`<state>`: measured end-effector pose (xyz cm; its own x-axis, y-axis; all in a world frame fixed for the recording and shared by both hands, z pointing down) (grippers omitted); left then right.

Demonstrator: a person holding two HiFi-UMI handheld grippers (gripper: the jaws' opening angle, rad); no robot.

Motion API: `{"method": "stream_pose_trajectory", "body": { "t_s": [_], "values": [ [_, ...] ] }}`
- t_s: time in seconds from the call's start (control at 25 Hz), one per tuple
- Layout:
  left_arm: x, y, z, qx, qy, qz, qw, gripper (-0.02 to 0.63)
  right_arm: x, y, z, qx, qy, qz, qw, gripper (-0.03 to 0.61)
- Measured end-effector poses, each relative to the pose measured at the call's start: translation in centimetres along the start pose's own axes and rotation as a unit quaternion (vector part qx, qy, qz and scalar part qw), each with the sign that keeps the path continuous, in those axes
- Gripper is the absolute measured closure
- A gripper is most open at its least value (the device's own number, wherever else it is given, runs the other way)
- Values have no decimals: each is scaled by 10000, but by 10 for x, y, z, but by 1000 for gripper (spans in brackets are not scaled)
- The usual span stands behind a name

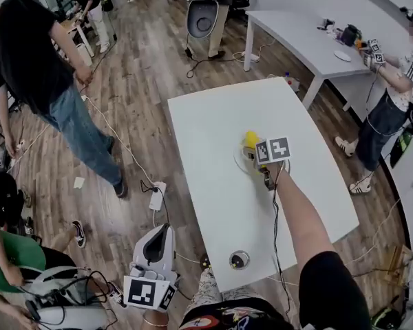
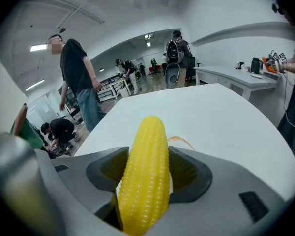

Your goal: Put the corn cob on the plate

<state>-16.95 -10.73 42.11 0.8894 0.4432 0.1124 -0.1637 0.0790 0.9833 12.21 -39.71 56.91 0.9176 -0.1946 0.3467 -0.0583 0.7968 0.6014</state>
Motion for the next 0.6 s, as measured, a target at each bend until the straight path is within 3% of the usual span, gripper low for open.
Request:
{"method": "stream_pose_trajectory", "body": {
  "t_s": [0.12,0.32,0.52,0.6],
  "values": [
    [-5,0,6,29,-63,-70,10000,617,-1,6,12,-257,77,-265,9993,330],
    [-6,1,17,-28,-54,-208,9998,617,3,9,23,-395,103,-282,9988,330],
    [-3,1,25,-68,-38,-298,9995,617,2,6,25,-276,32,-645,9975,330],
    [-4,0,27,-94,-41,-266,9996,617,-2,1,18,22,-61,-808,9967,330]
  ]
}}
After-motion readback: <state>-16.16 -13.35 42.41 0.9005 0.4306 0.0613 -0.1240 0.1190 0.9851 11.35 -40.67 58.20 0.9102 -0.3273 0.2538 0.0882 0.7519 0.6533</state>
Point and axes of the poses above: the fingertips, and each gripper's own axes: z forward along the fingers, x to its right, y out of its underside, the point moved 5 cm from there along -z, backward along the fingers, and after that the axes turned 11 degrees about z, right-handed, at the moved point
